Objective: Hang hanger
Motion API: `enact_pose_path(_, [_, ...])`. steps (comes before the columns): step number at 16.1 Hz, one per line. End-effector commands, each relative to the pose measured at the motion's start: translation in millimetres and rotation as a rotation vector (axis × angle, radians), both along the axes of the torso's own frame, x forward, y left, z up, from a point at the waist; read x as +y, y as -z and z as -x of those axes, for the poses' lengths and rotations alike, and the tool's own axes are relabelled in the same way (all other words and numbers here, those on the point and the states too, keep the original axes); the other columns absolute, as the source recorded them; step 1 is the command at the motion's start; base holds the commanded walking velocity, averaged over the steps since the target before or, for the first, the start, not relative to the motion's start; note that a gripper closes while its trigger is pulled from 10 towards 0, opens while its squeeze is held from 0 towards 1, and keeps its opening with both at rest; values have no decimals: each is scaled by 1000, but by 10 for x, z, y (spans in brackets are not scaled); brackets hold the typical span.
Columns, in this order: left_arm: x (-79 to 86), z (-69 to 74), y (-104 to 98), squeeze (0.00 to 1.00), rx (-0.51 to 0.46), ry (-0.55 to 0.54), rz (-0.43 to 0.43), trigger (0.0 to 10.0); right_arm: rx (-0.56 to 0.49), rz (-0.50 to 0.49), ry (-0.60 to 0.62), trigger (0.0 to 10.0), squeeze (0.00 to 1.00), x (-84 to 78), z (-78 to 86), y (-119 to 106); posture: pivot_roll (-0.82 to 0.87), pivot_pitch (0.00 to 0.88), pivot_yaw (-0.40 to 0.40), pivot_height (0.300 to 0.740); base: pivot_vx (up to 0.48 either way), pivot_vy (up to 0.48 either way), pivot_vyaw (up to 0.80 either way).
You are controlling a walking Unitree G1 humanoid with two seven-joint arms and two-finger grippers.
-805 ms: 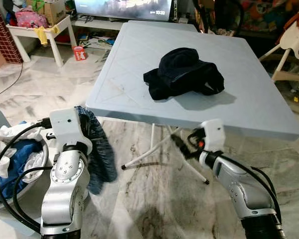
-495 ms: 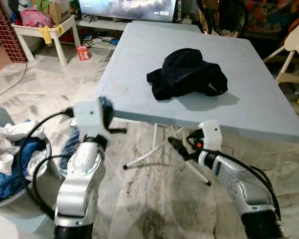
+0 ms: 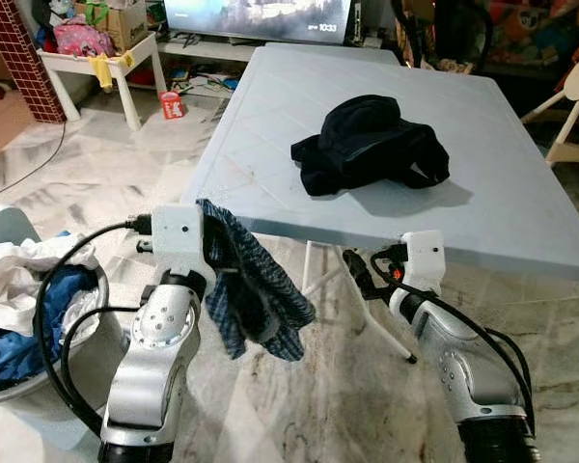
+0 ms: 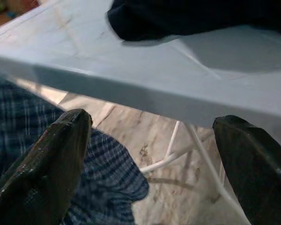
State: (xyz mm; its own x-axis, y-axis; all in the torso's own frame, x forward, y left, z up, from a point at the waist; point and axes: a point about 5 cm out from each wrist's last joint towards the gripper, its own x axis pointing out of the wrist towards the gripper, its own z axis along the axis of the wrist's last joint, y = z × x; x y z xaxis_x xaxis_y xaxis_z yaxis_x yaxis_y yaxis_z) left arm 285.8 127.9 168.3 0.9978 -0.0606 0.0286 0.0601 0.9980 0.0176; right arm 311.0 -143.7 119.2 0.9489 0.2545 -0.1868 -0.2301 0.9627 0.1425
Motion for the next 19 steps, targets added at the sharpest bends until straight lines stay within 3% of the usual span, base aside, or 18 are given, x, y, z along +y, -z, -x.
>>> enact_pose_path(1, [-10, 30, 45, 0, 24, 9, -11, 10000, 1, -11, 33, 10000, 0, -61, 21, 7, -22, 77, -30, 740, 0, 0, 0])
enact_pose_path(4, [-8, 50, 107, 0, 51, 4, -31, 10000, -14, -14, 49, 10000, 0, -65, -7, -21, -19, 77, -35, 740, 0, 0, 0])
enact_pose_path(7, [71, 89, 191, 0, 82, -14, -50, 10000, -69, -85, 122, 10000, 0, -125, -66, -144, -13, 72, -33, 740, -261, 0, 0])
enact_pose_path(10, [188, 132, 244, 0, 108, -37, -63, 10000, -131, -115, 193, 10000, 0, -218, -90, -262, -8, 57, 9, 740, -259, 0, 0])
enact_pose_path(13, [239, 155, 253, 0, 125, -23, -86, 10000, -137, -122, 245, 10000, 0, -286, -48, -238, -9, 55, 44, 740, -260, 0, 0])
enact_pose_path(19, [186, -13, 202, 0, 99, 23, -68, 10000, -127, -107, 284, 10000, 0, -373, -14, -196, -47, 35, 58, 740, -127, 0, 0])
